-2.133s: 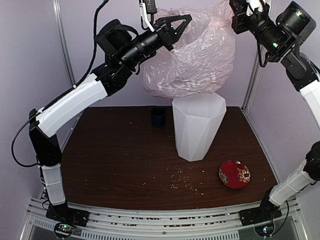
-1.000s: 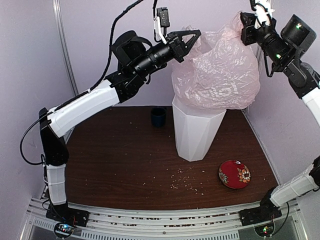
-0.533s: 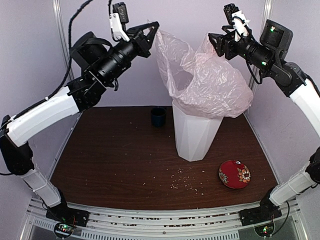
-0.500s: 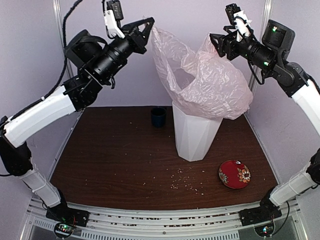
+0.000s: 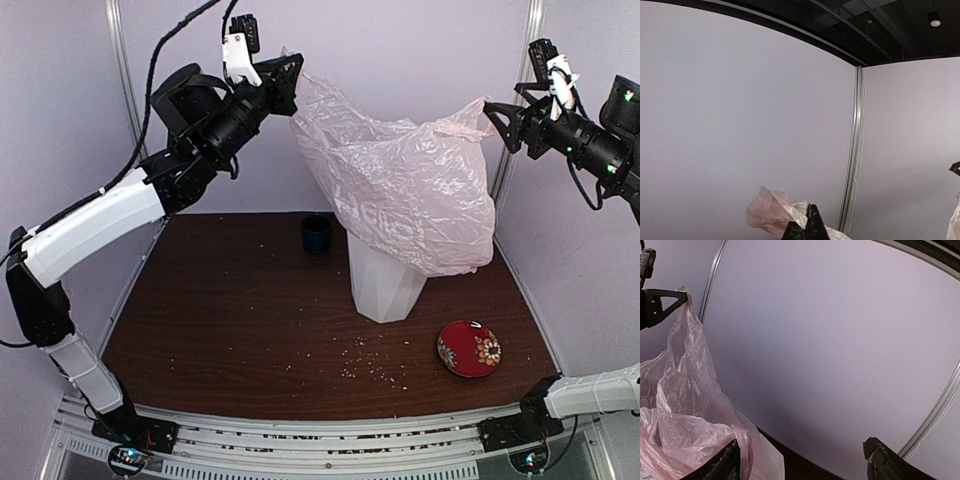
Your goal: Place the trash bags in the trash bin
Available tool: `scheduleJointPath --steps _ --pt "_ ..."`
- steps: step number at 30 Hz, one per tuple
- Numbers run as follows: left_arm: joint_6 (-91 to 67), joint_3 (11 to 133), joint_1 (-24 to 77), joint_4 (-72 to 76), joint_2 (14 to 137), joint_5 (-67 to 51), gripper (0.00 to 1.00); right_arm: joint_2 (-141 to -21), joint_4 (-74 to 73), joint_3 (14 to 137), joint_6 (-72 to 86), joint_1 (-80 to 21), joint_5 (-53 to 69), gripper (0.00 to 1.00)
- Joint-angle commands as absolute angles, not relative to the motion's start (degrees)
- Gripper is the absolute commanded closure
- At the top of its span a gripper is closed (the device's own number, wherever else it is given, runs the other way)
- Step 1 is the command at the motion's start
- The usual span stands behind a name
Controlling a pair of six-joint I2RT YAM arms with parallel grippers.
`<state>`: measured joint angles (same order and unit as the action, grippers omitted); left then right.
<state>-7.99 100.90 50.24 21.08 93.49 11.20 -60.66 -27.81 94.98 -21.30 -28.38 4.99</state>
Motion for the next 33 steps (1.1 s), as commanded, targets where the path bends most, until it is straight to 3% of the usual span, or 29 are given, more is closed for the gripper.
scheduleJointPath --steps 1,7,12,14,17,24,30,33 --pt "-7.3 103.8 48.8 18.4 97.7 10.0 1.0 -59.4 -32.1 92.9 -20.3 -26.5 12.9 0.17" --pt "-8.0 108.1 47.2 16.6 102.0 -3.4 1.0 -72.5 -28.3 106.2 -11.8 -26.4 20.4 0.22" --pt "-8.1 109.8 47.2 15.0 101.3 -12.1 1.0 -89.1 -28.2 126.0 -10.4 -26.4 20.0 0.4" --pt "-7.6 109.5 47.1 13.5 100.2 -13.0 1.0 -92.5 -26.7 129.5 -10.8 -26.4 17.8 0.45" --pt "-6.5 107.6 47.1 12.9 98.3 -9.4 1.0 -93.7 -24.6 129.7 -10.1 -26.0 15.1 0.43" --pt "-6.8 110.9 43.8 14.9 102.7 3.4 1.0 -84.9 -25.0 122.3 -5.4 -21.7 12.5 0.29" --pt "-10.4 119.6 40.3 11.5 110.6 0.5 1.0 -66.5 -23.9 87.6 -12.5 -14.2 14.0 0.16" --pt "-11.9 120.4 40.3 10.8 111.5 0.4 1.0 -59.8 -29.1 76.2 -19.1 -11.5 18.3 0.15"
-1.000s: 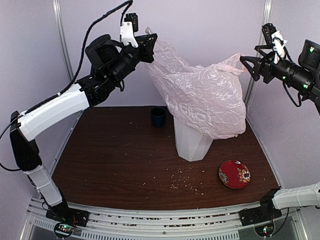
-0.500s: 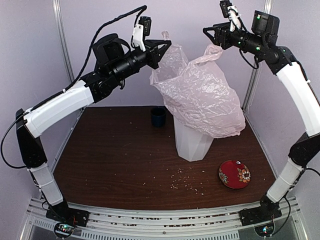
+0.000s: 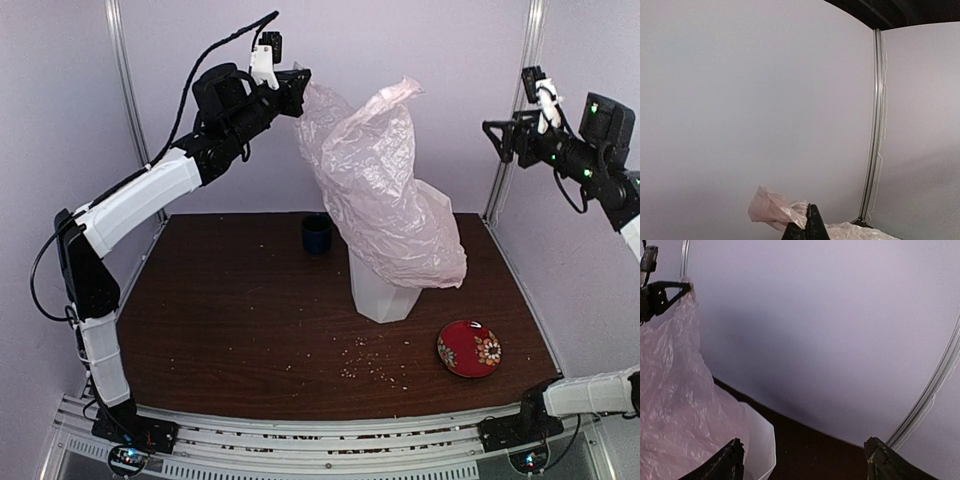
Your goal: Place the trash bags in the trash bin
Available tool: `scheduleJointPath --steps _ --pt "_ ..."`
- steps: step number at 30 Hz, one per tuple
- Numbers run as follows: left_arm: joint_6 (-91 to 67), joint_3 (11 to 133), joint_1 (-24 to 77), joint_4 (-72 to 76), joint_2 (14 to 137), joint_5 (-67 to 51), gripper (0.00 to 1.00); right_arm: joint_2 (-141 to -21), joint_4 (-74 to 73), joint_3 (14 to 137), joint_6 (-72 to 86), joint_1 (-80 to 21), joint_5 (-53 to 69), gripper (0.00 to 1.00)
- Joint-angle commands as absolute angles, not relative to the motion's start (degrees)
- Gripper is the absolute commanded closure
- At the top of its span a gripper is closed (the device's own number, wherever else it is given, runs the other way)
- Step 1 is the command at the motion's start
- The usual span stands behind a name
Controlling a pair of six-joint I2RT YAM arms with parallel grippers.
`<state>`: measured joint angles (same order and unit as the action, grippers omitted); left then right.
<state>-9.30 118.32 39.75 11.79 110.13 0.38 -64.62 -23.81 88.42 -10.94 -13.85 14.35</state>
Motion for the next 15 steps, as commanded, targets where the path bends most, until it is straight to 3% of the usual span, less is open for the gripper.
scheduleJointPath --steps 1,6,11,15 --pt "-12.4 120.3 40.3 10.6 111.6 0.7 1.0 -57.8 -31.5 73.6 -21.9 -11.0 20.9 0.15" --pt "-14.1 119.7 40.3 9.2 111.3 0.6 1.0 -49.0 -43.7 66.1 -36.3 -11.1 32.6 0.17" --pt "-14.7 118.7 40.3 8.5 110.4 1.5 1.0 -49.3 -51.0 65.8 -48.1 -11.2 36.8 0.21" --pt "-14.1 118.4 40.3 7.6 110.0 2.5 1.0 -48.7 -56.7 66.3 -56.4 -12.3 38.3 0.19"
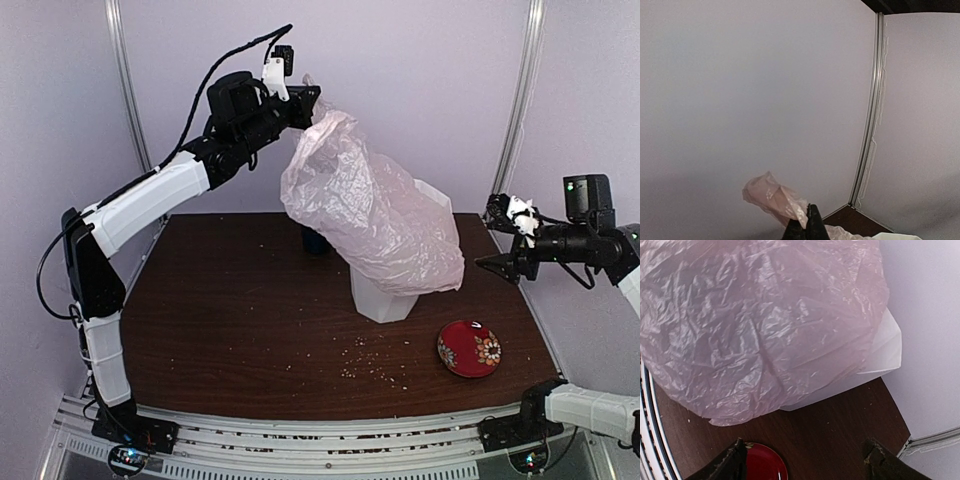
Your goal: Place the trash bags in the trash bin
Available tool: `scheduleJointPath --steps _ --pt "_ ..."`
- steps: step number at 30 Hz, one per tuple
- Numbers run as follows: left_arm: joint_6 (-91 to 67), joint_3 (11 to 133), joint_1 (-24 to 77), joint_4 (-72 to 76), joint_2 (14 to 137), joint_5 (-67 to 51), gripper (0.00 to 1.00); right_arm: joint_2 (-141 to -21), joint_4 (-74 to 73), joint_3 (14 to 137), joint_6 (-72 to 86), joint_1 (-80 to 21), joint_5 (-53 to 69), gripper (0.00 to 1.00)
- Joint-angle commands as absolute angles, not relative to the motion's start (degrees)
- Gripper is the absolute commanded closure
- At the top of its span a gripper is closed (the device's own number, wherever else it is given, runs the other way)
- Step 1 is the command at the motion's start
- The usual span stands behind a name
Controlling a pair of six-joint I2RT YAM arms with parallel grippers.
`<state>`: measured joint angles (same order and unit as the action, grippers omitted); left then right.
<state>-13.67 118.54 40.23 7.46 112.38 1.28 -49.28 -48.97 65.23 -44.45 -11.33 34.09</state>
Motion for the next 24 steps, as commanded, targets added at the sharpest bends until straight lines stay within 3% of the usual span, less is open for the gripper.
scheduleJointPath --steps 1,8,14,17,20,24 --pt "-14.1 118.2 40.3 7.6 109.9 2.5 1.0 -48.6 -57.9 66.4 -58.0 -12.8 38.3 0.18" --pt "-15.5 118.6 40.3 7.6 110.7 2.5 1.0 -49.2 -51.5 66.7 -54.0 -18.8 35.3 0.15" --pt "-16.4 119.1 40.3 6.7 111.0 3.2 1.0 -52.6 -43.1 65.8 -47.4 -35.1 24.2 0.22" --pt "-16.4 119.4 40.3 6.2 111.0 3.2 1.0 -53.1 -34.2 63.7 -42.2 -41.4 13.6 0.44" --pt "-16.8 119.7 40.3 5.8 110.8 2.6 1.0 -55.6 -28.9 67.0 -38.8 -41.4 7.5 0.7" --pt "-17.9 119.5 40.3 6.3 110.3 0.7 1.0 -60.2 -23.1 72.7 -39.0 -39.2 3.6 0.84"
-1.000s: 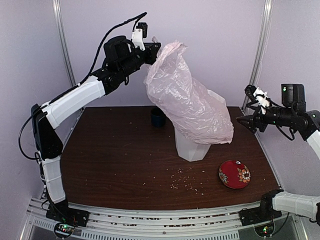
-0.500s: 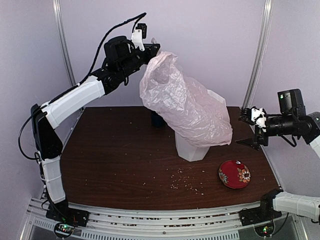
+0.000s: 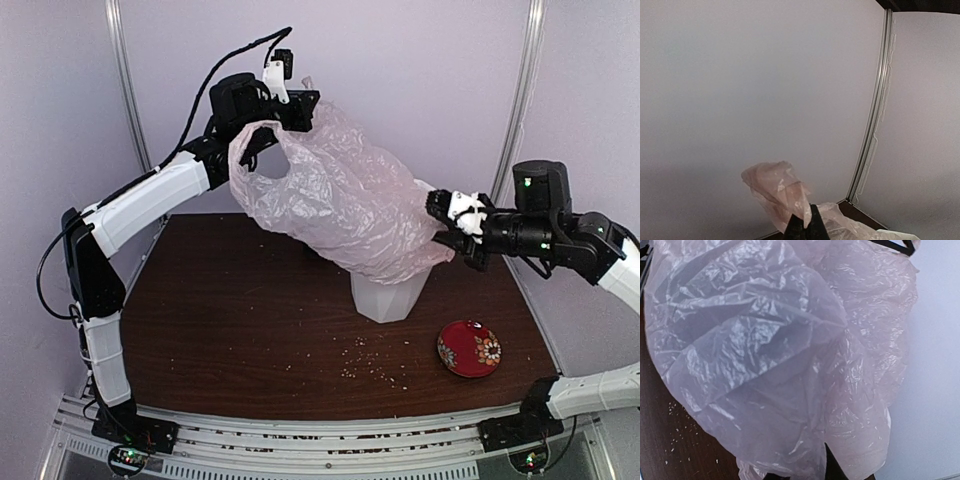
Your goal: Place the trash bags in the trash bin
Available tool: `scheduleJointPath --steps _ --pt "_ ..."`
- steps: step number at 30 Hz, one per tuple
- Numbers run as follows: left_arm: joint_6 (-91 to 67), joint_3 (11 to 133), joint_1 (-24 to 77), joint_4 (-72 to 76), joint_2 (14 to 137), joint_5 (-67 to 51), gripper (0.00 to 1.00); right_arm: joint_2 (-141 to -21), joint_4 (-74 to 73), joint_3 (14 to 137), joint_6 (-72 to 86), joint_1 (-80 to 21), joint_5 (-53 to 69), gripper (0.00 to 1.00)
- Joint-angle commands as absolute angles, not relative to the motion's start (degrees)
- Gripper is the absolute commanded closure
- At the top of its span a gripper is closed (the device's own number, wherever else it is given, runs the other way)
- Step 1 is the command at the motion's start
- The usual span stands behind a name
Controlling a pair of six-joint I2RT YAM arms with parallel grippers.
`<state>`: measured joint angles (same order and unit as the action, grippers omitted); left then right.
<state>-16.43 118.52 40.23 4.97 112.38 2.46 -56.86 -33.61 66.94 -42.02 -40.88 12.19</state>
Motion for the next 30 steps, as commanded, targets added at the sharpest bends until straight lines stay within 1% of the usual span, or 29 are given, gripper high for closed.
scheduleJointPath --steps 1,5,12,20,27,29,30 --pt "-18.2 119.4 40.3 6.8 110.2 0.2 1.0 -62.4 -22.4 74.8 -38.7 -37.8 4.5 0.85" --pt "-19.3 118.0 40.4 9.7 109.0 -0.8 1.0 -70.6 -20.3 80.9 -35.6 -30.2 10.6 0.86" --pt "-23.2 113.6 40.4 14.9 107.0 -3.8 1.0 -83.4 -22.8 88.5 -33.0 -23.6 18.0 0.85" --pt "-24.5 112.0 40.6 19.7 107.8 -8.8 1.0 -89.3 -29.5 89.5 -34.3 -23.3 22.6 0.83" --pt "-26.6 109.7 41.1 26.0 109.2 -12.6 1.0 -93.2 -32.7 90.2 -30.8 -23.4 20.3 0.82" --pt "-27.7 110.3 41.5 28.7 110.5 -13.4 1.0 -94.5 -35.1 91.8 -29.7 -23.3 20.0 0.8" --pt "-28.5 111.3 41.7 29.8 111.5 -13.9 1.0 -94.7 -36.2 92.5 -29.0 -23.3 20.1 0.77"
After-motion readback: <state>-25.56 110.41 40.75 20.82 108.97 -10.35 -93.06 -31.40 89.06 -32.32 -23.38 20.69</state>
